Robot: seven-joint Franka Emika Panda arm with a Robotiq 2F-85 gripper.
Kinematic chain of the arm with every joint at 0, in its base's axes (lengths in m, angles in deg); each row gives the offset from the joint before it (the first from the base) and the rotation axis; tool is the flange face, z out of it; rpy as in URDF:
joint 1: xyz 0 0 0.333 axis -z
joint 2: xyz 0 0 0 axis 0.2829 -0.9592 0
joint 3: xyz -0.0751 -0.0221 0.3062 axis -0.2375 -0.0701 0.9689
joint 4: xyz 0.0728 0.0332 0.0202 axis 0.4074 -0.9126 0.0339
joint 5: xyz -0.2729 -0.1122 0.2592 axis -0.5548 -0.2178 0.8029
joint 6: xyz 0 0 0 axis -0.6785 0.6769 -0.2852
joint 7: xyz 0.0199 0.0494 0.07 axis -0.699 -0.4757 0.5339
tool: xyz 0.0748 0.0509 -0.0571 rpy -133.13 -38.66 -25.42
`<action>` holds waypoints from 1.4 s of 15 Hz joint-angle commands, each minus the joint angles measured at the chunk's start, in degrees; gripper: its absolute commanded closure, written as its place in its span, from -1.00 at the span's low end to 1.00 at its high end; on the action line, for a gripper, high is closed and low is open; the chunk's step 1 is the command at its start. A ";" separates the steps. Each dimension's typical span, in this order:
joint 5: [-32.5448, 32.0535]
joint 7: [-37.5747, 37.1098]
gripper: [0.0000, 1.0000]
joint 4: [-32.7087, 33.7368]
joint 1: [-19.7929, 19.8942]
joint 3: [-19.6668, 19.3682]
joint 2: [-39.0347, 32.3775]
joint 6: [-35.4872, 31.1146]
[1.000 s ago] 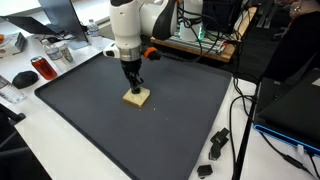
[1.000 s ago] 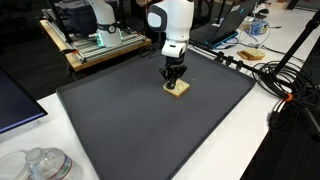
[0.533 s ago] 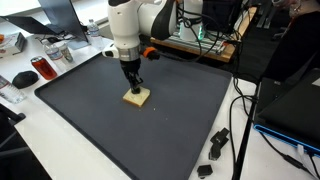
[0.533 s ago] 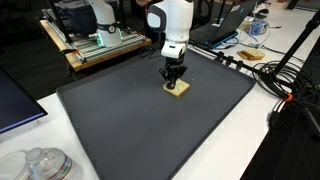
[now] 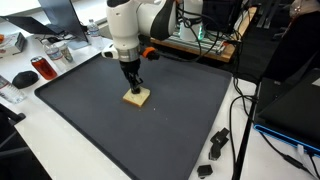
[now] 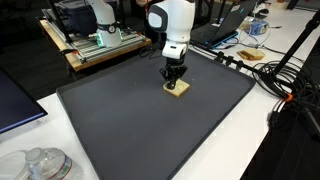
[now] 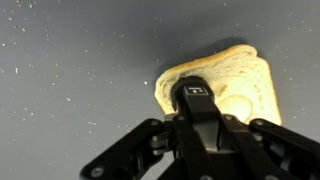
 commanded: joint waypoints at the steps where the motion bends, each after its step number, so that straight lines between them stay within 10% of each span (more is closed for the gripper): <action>1: -0.68 -0.13 0.89 0.22 -0.97 -0.75 0.01 1.82; 21: -1.92 -0.64 0.89 -2.53 -0.84 -0.52 8.75 5.79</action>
